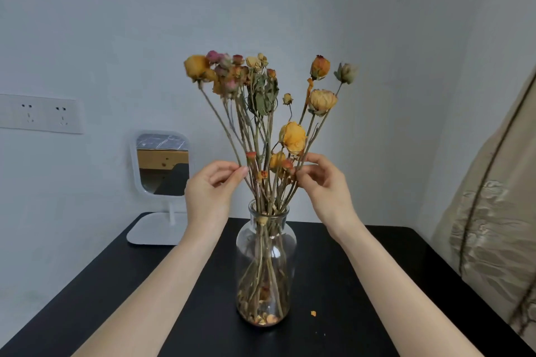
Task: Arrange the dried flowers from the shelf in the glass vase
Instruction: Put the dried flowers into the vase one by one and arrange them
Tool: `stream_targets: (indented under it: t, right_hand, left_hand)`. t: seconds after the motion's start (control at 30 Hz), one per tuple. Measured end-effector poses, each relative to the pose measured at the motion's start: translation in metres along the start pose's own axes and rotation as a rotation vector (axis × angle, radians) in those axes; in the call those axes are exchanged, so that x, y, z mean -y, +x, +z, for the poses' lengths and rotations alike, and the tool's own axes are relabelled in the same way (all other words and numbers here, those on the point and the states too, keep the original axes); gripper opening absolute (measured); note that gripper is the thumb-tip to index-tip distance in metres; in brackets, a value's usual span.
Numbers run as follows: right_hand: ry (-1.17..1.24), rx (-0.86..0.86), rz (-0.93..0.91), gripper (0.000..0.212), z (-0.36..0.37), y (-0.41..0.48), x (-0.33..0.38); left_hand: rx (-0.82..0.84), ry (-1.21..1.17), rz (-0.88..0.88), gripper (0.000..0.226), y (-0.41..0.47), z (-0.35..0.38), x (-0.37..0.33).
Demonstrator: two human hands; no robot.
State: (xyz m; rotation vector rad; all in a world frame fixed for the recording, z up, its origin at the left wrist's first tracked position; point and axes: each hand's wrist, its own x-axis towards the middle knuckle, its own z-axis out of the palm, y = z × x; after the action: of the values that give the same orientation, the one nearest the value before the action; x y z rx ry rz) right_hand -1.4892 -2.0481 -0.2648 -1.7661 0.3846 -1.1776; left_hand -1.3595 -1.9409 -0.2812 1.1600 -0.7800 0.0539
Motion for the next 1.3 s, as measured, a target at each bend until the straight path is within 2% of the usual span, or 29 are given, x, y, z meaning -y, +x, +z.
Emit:
stream_targets:
  t: [0.13,0.3,0.47,0.53,0.63,0.77,0.9,0.93,1.0,1.07,1.17,1.3]
  right_hand:
    - [0.003,-0.011,-0.019,0.019,-0.002,0.003,0.001]
    - [-0.033,0.034,0.038,0.018,-0.002,-0.002,-0.008]
    - [-0.015,0.117,0.183,0.030,-0.002,0.000,-0.008]
    - [-0.024,0.191,0.253,0.032,0.000,0.000,-0.010]
    - [0.021,0.259,0.268,0.024,0.004,-0.004,-0.014]
    - [0.160,0.252,0.263,0.020,0.002,-0.004,-0.016]
    - [0.171,0.269,0.259,0.023,0.000,-0.004,-0.014]
    - [0.162,0.261,0.258,0.023,0.000,-0.004,-0.014]
    - [0.152,0.240,0.260,0.028,0.000,-0.004,-0.014]
    - [0.147,0.224,0.259,0.033,0.001,-0.004,-0.015]
    - [0.157,0.232,0.240,0.029,0.001,-0.006,-0.014]
    - [0.195,0.251,0.222,0.023,-0.001,-0.008,-0.015]
  left_hand:
    - [0.041,-0.007,0.026,0.014,0.004,0.003,-0.005]
    - [0.096,0.034,-0.060,0.013,-0.007,-0.002,0.008]
    - [0.161,-0.014,-0.205,0.010,-0.016,-0.003,0.011]
    - [0.260,-0.051,-0.259,0.021,-0.022,-0.001,0.012]
    - [0.376,-0.026,-0.254,0.032,-0.026,0.004,0.014]
    - [0.371,0.016,-0.234,0.011,-0.019,0.009,0.009]
    - [0.338,-0.038,-0.258,0.010,-0.018,0.011,0.003]
    - [0.283,0.004,-0.241,0.015,-0.021,0.010,0.004]
    - [0.053,0.164,-0.129,0.035,-0.032,0.006,0.010]
    - [-0.105,0.289,0.060,0.037,-0.047,0.003,0.011]
    - [-0.005,0.358,0.262,0.022,-0.063,0.007,0.004]
    - [0.149,0.429,0.353,0.013,-0.055,0.024,-0.010]
